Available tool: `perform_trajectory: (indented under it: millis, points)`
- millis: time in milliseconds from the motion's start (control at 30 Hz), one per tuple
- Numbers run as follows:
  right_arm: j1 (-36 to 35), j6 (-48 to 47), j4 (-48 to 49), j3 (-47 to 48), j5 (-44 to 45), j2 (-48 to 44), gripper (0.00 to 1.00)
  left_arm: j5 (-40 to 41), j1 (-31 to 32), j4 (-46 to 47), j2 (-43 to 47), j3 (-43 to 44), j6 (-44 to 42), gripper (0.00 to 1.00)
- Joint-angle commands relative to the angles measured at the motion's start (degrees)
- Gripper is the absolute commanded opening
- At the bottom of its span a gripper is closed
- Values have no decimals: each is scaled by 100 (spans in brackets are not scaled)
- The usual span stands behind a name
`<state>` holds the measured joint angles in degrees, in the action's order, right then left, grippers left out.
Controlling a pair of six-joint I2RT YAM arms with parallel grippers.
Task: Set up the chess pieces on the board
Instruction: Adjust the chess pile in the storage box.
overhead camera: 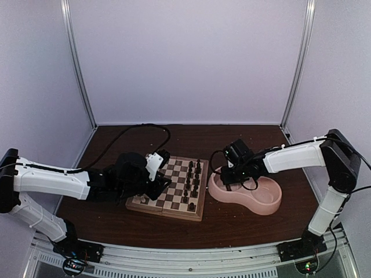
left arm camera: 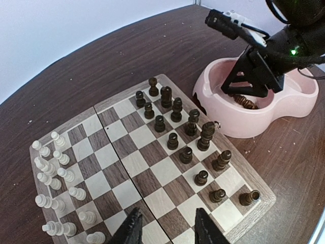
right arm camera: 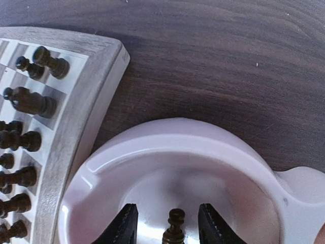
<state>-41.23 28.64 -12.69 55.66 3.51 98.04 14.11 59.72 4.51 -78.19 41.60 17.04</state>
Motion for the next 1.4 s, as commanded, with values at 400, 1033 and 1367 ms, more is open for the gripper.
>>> perform_trajectory:
  millis: [400,1033,1367]
  points:
    - [28,-188,25,329,-337,486,10,-112,21,198,277,-99,11,37]
    - [19,-569,220,-330,-126,-1142,25,-150,22,243,252,-120,10,37]
    - [95,-447,-790,30,1247,-969,81,-168,22,201,256,-100,10,37]
